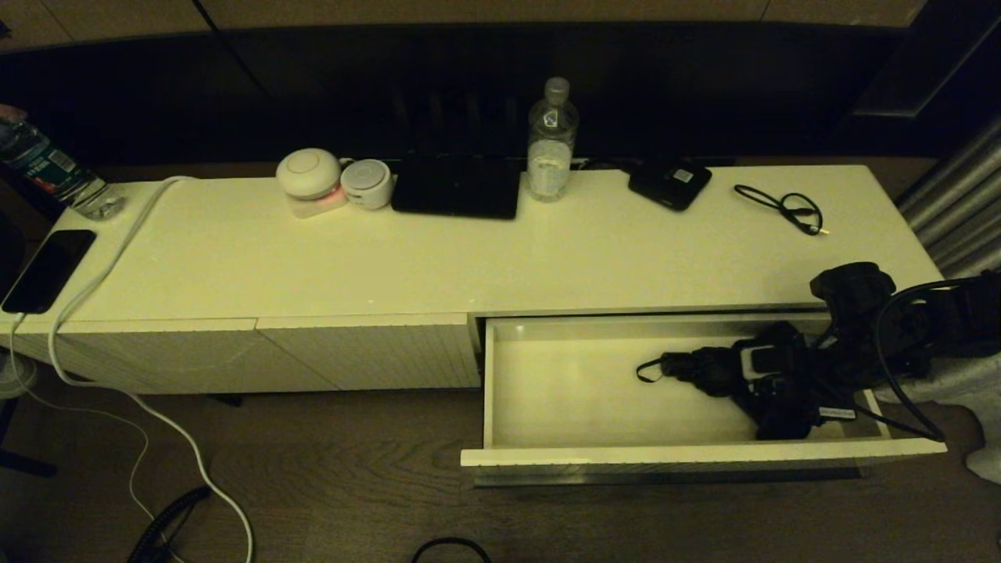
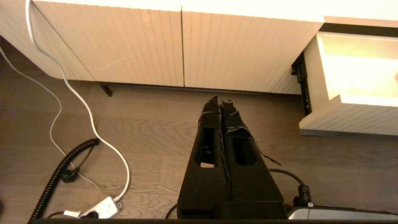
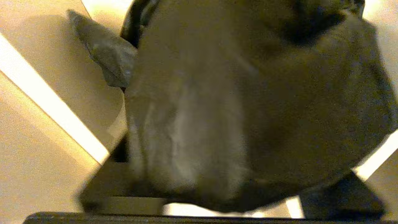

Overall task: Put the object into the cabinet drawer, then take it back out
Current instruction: Take the umbrella out of the drawer and put it on the table

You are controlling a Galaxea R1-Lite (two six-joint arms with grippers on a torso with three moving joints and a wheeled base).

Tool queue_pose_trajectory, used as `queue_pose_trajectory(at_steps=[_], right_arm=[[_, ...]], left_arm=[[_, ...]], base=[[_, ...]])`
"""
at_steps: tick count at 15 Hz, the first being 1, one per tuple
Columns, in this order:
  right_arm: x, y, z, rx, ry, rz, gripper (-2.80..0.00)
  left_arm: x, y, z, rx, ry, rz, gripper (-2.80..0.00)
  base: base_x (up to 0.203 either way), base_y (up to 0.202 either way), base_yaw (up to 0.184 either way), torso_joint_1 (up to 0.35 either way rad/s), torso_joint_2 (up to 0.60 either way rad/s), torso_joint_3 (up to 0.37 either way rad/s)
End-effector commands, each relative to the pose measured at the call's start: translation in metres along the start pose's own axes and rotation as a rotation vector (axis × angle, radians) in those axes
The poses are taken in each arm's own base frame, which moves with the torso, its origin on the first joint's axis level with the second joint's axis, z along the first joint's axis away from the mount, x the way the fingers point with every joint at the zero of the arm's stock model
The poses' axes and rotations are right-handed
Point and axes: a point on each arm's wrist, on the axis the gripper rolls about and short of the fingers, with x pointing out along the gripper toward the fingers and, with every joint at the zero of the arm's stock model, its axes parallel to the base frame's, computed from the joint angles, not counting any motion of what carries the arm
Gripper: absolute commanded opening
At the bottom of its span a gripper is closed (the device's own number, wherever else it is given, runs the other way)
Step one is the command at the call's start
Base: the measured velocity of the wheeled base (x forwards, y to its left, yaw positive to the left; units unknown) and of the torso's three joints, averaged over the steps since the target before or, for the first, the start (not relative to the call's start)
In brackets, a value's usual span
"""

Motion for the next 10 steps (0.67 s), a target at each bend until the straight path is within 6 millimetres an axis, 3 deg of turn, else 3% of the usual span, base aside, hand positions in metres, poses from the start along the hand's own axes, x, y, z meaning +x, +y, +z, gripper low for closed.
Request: queue_pose_trajectory(at_steps=[1, 10], right_arm=[[0.0006, 0.0002, 0.0007, -0.009, -0.003, 0.003, -2.8], [-0.0048, 0.0074, -0.0009, -0.008, -0.003, 0.008, -2.8]], left_arm=[[-0.0001, 0.0, 0.0, -0.001, -0.002, 0.0, -2.8], [-0.0001, 0.0, 0.0, -0.001, -0.002, 0.0, -2.8]], base=[[0.0, 0.0, 0.0, 0.0, 0.0, 0.0], [0.0, 0.0, 0.0, 0.0, 0.0, 0.0]])
